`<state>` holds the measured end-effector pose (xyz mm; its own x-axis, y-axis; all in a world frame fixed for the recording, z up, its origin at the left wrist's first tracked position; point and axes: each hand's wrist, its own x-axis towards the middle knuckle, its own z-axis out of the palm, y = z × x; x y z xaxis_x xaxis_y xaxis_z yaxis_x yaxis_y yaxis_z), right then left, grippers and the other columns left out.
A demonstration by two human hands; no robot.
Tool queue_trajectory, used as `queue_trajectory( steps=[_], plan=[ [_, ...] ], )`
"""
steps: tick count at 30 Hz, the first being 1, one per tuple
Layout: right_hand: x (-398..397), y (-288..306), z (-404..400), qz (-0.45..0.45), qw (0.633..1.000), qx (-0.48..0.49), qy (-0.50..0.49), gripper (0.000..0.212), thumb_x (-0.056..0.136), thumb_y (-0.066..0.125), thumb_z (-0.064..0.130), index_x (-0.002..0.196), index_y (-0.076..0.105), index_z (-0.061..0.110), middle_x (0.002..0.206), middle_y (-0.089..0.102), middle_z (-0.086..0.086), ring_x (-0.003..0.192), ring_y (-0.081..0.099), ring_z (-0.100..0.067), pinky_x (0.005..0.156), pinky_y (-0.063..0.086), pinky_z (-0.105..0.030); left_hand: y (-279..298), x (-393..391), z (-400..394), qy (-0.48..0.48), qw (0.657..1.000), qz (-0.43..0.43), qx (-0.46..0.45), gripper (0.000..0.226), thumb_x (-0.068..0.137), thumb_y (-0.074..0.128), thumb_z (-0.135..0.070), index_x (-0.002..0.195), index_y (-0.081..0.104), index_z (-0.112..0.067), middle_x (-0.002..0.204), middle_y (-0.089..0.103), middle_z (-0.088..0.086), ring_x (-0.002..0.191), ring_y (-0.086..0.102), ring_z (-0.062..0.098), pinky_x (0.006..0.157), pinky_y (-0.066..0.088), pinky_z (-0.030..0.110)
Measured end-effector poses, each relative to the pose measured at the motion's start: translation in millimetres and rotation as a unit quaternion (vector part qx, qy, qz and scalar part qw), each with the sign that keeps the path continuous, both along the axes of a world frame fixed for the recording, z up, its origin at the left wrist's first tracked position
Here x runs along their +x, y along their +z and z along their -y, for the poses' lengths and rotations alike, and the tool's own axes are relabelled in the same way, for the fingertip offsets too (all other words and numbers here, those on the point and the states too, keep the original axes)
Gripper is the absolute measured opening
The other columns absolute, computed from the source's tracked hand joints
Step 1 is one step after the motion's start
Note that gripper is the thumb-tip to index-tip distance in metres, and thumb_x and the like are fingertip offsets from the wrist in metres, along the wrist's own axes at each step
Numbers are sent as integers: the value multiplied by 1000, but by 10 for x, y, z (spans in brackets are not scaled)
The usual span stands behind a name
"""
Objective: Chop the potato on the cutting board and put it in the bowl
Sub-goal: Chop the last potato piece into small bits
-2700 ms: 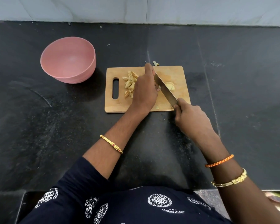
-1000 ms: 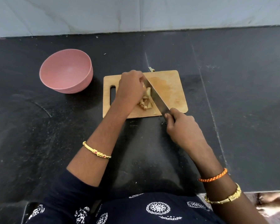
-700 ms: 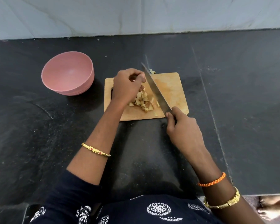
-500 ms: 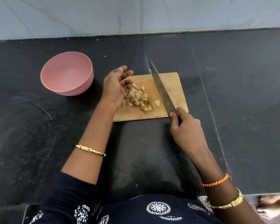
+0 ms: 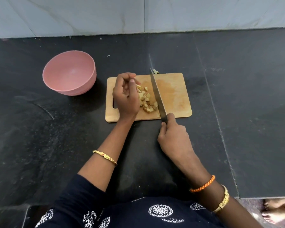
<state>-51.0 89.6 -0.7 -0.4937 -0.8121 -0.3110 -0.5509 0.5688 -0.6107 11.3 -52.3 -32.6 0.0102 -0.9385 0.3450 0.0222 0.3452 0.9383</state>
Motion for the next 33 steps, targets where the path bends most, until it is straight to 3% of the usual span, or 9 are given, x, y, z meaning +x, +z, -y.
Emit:
queue_trajectory(
  steps=[4,8,11,15,19,24,28,33],
  plan=[
    [-33,39,73,-1,999,-32,-3,9,100,35,21,107,38,17,80,59,-12,74,59,-34,68,51,-44,56,-76,17,25,998,60,-20,13,87,47,6,90,59,2,75,60,-2,66,58,5,60,46,19],
    [-227,48,116,2,997,-64,-52,9,98,37,20,106,40,16,79,58,-13,74,60,-36,68,52,-47,208,-227,372,-10,971,226,-75,19,88,50,-4,95,67,-7,90,66,3,82,60,9,73,47,14],
    [-375,61,174,5,994,-75,-83,13,98,38,21,108,43,14,82,60,-13,75,60,-33,70,52,-47,243,-450,731,-140,905,391,-88,27,90,48,0,109,67,-7,106,63,9,96,59,15,84,45,17],
    [-497,67,192,26,989,-101,-103,11,98,39,20,102,45,12,75,60,-11,66,59,-29,62,51,-43,247,-675,1047,-303,767,558,-93,32,89,53,3,114,65,-11,115,55,9,101,54,20,88,44,26],
    [-570,34,204,44,986,-115,-115,11,98,41,19,98,46,9,71,59,-10,55,51,-20,52,42,-32,336,-770,1178,-356,722,586,-93,24,86,58,4,102,70,-8,107,62,8,90,60,17,80,49,26],
    [-583,-6,259,66,986,-109,-108,8,98,42,19,97,47,14,68,57,-4,49,48,-11,45,36,-20,265,-734,1191,-347,719,592,-111,31,86,53,10,101,71,-10,104,61,5,87,62,20,82,53,33],
    [-595,-34,272,69,987,-109,-100,6,98,42,19,98,47,16,71,59,-5,49,48,-11,44,36,-18,305,-769,1172,-334,717,601,-117,20,87,54,4,95,69,-6,94,58,1,86,60,17,79,48,25],
    [-615,-57,270,69,987,-101,-100,6,98,42,20,101,47,17,73,59,-4,53,51,-13,48,37,-22,302,-805,1131,-287,752,588,-78,12,78,58,4,82,66,-4,83,62,5,74,61,17,76,54,29]
  ],
)
